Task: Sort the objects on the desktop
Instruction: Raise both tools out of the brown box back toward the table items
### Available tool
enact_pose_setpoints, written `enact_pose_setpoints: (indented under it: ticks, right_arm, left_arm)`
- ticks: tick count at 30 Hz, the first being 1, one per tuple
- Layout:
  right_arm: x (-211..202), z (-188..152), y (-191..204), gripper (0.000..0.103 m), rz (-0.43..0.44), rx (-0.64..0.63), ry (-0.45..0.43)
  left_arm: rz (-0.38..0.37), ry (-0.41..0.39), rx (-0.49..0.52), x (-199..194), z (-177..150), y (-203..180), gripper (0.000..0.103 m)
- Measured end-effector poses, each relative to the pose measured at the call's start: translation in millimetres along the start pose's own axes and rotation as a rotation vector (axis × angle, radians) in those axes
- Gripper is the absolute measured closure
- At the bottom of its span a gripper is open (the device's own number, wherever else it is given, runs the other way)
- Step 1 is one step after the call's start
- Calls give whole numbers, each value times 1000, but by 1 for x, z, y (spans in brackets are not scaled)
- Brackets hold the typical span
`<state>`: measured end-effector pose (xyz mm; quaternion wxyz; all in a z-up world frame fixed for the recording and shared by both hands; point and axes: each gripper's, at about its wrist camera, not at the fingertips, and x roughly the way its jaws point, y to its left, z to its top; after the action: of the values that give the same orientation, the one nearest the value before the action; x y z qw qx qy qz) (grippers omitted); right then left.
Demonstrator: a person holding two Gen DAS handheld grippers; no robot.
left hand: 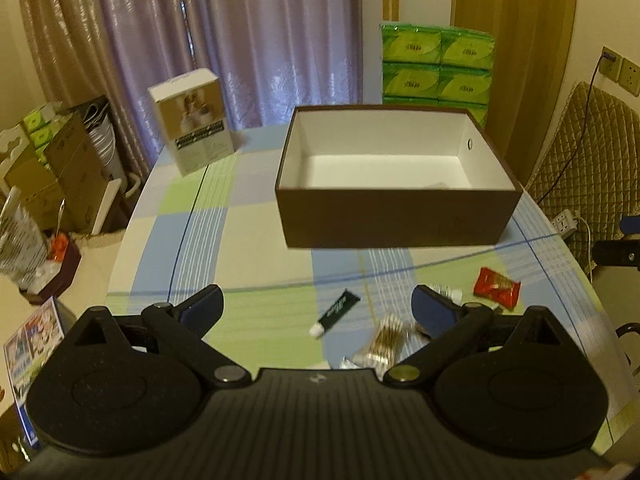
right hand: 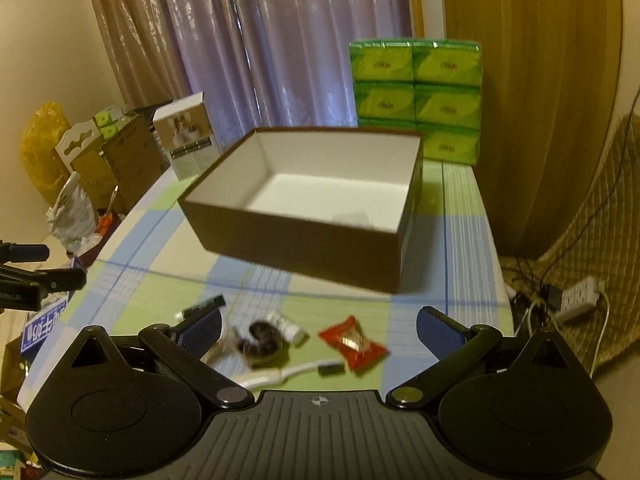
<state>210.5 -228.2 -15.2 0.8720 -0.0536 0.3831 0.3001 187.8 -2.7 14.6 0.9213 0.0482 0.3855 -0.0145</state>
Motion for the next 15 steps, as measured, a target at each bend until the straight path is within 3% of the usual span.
enact_pose_setpoints:
  ticks: [15]
  right_arm:
    - [-10,-47,-2,2,21,-27,24]
  left_arm:
    - [-26,21,-16,-20,-43,-23,4]
